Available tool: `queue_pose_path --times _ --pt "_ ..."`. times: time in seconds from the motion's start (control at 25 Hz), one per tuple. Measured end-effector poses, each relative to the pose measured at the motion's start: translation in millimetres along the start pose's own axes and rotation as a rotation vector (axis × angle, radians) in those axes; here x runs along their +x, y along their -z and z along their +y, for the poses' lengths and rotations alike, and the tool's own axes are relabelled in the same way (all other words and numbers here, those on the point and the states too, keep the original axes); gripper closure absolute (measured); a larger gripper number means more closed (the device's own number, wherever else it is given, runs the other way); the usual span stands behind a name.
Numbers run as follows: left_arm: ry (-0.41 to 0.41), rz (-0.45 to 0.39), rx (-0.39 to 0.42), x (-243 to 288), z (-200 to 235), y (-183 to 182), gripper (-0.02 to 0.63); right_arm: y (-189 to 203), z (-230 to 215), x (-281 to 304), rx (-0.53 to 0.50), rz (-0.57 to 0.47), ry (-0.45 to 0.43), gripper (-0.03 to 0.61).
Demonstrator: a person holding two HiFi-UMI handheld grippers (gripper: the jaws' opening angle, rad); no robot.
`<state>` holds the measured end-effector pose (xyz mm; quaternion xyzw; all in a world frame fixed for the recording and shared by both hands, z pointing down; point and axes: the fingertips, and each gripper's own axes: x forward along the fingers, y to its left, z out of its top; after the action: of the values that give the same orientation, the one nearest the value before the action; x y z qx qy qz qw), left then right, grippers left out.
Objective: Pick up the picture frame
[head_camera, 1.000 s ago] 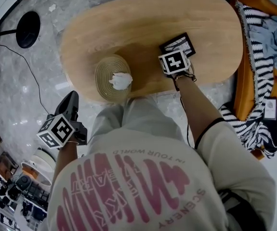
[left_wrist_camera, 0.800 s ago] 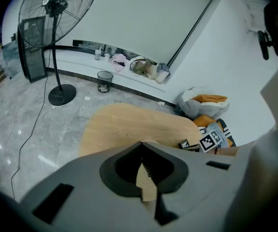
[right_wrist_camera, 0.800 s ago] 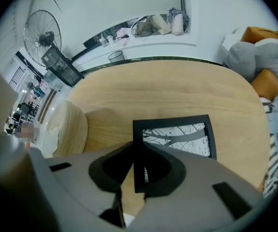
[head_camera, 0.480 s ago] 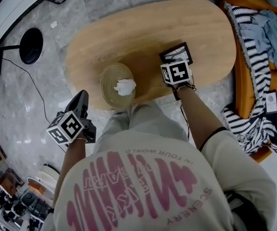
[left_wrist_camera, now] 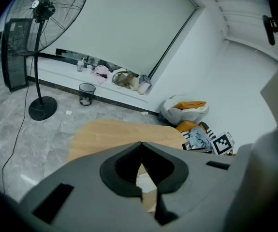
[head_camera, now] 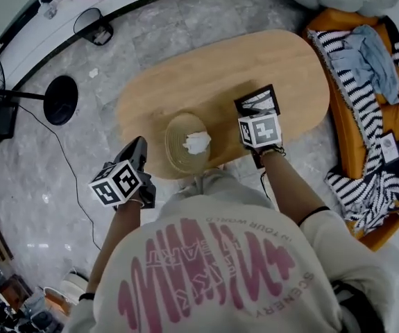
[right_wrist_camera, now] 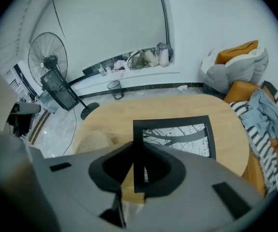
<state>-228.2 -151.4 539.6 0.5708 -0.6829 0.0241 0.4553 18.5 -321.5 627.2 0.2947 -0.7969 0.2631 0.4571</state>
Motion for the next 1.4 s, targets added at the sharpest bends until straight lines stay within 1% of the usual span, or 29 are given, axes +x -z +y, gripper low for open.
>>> queue_pose_path --times 0.08,0.16,0.2,0.32,0.4,0.48,0.64,0.88,1.12,1.4 --pt "0.016 -0.023 0.042 -11.4 -4.0 -9.0 0.611 -8.4 14.8 -19.3 -0.008 -0.051 0.007 0.511" --pt "0.035 -0.051 0.084 -22.3 -7.8 -19.9 0.611 -16.3 29.1 -37.0 0.013 -0.101 0.005 0.511" --pt "0.047 -0.071 0.093 -26.7 -9.0 -26.4 0.611 -21.4 35.1 -45.2 0.029 -0.127 0.005 0.511" --pt "0.070 -0.130 0.070 -42.2 -10.3 -41.0 0.611 -31.4 53.8 -69.9 0.068 -0.199 -0.001 0.511" --pt "0.075 -0.144 0.038 -60.1 -10.8 -38.3 0.611 -25.3 70.7 -88.3 0.090 -0.221 -0.015 0.511" --pt "0.090 -0.161 0.030 -75.2 -13.9 -40.2 0.611 -26.4 85.4 -105.9 0.102 -0.255 -0.028 0.511" --pt "0.133 -0.190 0.051 -103.6 -23.1 -47.1 0.611 -32.9 112.5 -141.4 0.090 -0.325 -0.029 0.511" --pt "0.212 -0.263 0.131 -143.2 -41.0 -58.7 0.611 -45.6 151.7 -190.1 0.053 -0.440 -0.032 0.511" --pt "0.274 -0.317 0.163 -180.6 -48.1 -64.2 0.611 -49.9 184.9 -228.2 0.033 -0.529 -0.040 0.511" --pt "0.327 -0.367 0.173 -220.9 -48.1 -59.9 0.611 -39.3 221.1 -265.7 0.042 -0.632 -0.067 0.511"
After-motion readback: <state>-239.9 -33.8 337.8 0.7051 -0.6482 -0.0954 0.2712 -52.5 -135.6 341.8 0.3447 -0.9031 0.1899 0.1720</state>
